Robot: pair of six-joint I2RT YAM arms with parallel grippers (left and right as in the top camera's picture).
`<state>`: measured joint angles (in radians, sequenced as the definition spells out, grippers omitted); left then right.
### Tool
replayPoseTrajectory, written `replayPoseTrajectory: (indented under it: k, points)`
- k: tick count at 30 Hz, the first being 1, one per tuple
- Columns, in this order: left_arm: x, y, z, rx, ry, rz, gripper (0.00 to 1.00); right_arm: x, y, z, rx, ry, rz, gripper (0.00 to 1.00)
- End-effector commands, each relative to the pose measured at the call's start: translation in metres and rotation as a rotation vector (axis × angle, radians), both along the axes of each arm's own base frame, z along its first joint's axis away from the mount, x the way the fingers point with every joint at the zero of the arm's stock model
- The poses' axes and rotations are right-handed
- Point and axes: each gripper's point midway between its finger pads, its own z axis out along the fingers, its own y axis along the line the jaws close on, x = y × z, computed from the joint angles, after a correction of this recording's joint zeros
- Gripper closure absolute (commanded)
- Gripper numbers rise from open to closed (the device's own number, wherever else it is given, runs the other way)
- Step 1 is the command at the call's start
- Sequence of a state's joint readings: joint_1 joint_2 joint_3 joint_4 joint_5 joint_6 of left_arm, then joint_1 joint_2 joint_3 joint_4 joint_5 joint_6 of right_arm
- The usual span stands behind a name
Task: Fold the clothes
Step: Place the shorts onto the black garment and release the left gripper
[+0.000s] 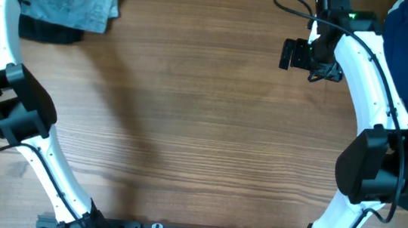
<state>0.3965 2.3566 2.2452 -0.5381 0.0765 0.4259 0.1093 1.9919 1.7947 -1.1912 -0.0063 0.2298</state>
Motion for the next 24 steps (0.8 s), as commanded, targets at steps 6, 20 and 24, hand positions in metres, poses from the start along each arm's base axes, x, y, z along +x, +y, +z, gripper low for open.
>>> replayPoseTrajectory:
  k: [6, 20, 24]
  points:
    - [0.012, 0.033, 0.015, 0.053, -0.104, 0.023, 0.92, 0.001, -0.003, 0.007, -0.009, -0.014, -0.022, 0.00]
    - [0.004, 0.111, -0.036, 0.105, -0.118, 0.237, 0.10, -0.005, -0.005, 0.006, -0.017, 0.009, -0.018, 0.00]
    - [-0.003, 0.110, -0.028, 0.029, -0.133, 0.300, 0.00, -0.003, -0.004, 0.007, -0.016, 0.001, -0.018, 0.00]
